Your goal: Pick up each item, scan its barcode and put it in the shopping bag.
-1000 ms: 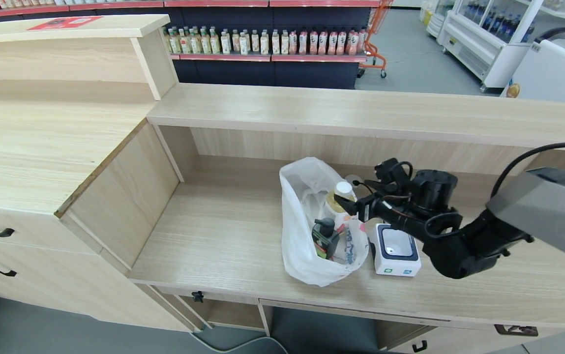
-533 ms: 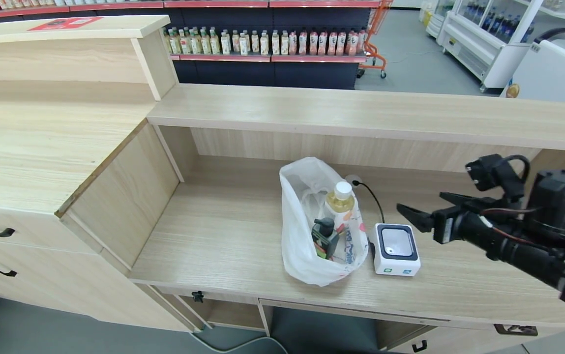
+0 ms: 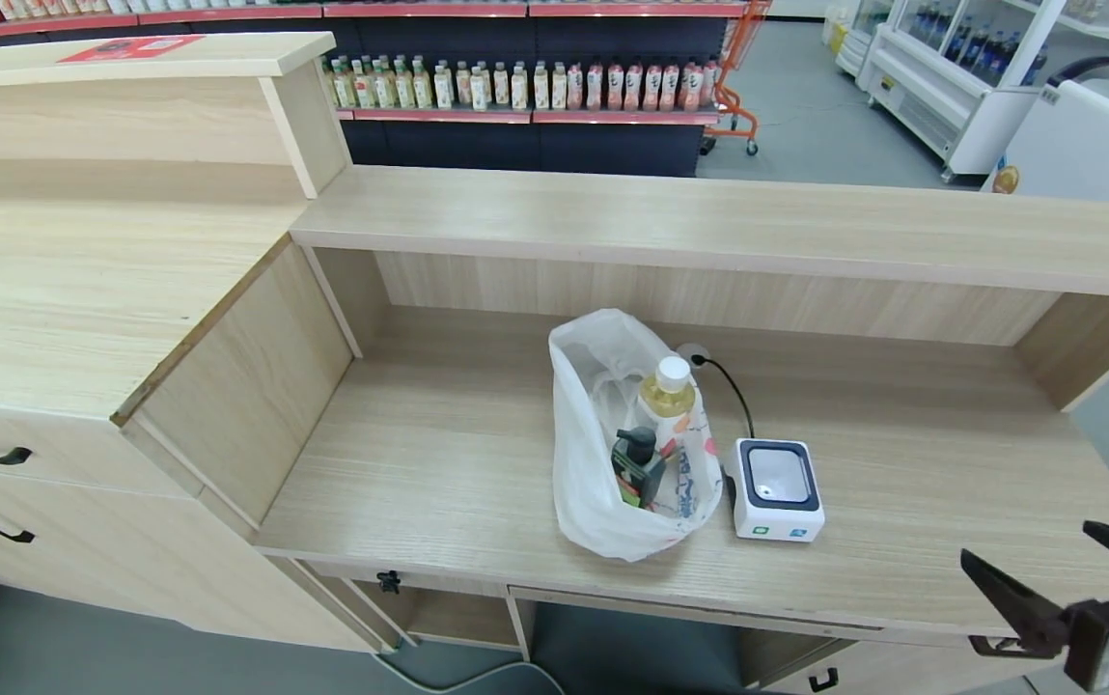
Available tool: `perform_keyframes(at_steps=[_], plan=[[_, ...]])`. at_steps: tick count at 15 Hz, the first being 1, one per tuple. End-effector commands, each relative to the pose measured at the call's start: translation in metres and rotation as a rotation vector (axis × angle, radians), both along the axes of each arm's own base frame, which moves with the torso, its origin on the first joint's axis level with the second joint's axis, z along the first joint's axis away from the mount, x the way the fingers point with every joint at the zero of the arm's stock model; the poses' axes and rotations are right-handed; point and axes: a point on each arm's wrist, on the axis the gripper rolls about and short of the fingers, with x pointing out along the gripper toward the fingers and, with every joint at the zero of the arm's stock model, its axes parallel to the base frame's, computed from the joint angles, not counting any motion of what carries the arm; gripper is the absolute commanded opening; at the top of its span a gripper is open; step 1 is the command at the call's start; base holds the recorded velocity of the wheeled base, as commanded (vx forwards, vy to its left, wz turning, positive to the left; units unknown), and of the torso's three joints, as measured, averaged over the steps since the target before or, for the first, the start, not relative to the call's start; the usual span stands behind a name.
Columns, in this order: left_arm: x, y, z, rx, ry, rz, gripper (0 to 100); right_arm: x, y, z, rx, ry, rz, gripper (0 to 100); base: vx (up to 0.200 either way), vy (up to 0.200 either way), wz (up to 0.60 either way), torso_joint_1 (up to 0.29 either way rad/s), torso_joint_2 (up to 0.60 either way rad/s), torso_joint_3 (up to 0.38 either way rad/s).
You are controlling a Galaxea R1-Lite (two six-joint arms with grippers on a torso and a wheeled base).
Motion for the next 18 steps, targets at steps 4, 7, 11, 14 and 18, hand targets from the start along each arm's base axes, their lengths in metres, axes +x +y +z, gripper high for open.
perform_keyframes(at_steps=[4,7,11,14,18], plan=[[0.000,0.000,0.000,0.001,0.001,0.000,100,-0.061,-0.016,-0.011,-0.022,-0.072,-0.094,100,0.000,0.000,0.00,0.000,0.00,0.000],[0.000,0.000,0.000,0.000,0.001,0.000,100,-0.090,-0.019,-0.028,0.001,-0.077,-0.036,100,0.000,0.000,0.00,0.000,0.00,0.000],[0.000,0.000,0.000,0.000,-0.001,0.000,100,-0.117,-0.018,-0.047,0.021,-0.158,-0.056,100,0.000,0.000,0.00,0.000,0.00,0.000],[0.000,0.000,0.000,0.000,-0.001,0.000,100,-0.124,-0.017,-0.049,0.027,-0.249,-0.017,100,0.000,0.000,0.00,0.000,0.00,0.000],[0.000,0.000,0.000,0.000,-0.001,0.000,100,-0.125,-0.018,-0.050,0.047,-0.259,-0.011,100,0.000,0.000,0.00,0.000,0.00,0.000]])
